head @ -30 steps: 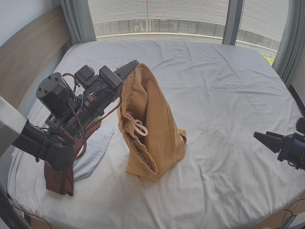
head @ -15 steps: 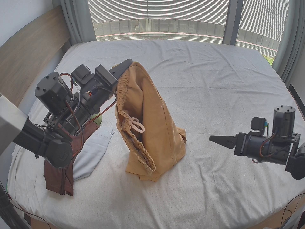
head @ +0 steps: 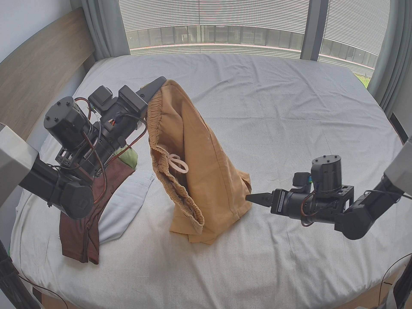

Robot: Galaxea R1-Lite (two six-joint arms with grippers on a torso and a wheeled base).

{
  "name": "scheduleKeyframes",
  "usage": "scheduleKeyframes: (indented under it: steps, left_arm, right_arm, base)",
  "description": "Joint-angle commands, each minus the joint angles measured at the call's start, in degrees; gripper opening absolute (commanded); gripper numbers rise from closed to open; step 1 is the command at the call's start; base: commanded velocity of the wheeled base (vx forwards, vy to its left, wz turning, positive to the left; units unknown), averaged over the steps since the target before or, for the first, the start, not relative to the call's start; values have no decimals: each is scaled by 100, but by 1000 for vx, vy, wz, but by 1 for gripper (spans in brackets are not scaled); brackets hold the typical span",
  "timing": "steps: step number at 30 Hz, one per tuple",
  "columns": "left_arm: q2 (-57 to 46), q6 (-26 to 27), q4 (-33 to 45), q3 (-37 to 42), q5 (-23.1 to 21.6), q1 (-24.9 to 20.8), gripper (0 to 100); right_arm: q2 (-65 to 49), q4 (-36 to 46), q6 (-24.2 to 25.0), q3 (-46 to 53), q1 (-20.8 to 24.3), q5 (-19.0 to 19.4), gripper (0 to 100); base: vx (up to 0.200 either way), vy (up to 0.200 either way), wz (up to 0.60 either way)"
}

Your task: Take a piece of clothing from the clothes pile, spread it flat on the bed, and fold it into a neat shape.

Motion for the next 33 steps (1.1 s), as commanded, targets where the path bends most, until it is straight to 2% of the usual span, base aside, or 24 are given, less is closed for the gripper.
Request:
scheduleKeyframes:
  steps: [1,20,30,33]
  left_arm:
    - [61,-3,-26,-16,-13,84,0]
    - [378,-12,-87,-254,-13,400,0]
    - [413,-12,-87,-262,-21,453,0]
    - [413,-12,-87,-271,-13,453,0]
  right_arm:
    - [884,-13,352,-521,226,14,100]
    - [2141,40,879,-1655,376,-12,100]
    - [2404,-4,976,-1962,420,-12,100]
    - [2431,-13,1152,-2050,429,-12,100]
  base:
    - [0,0,0]
    - [0,0,0]
    - [0,0,0]
    - [0,0,0]
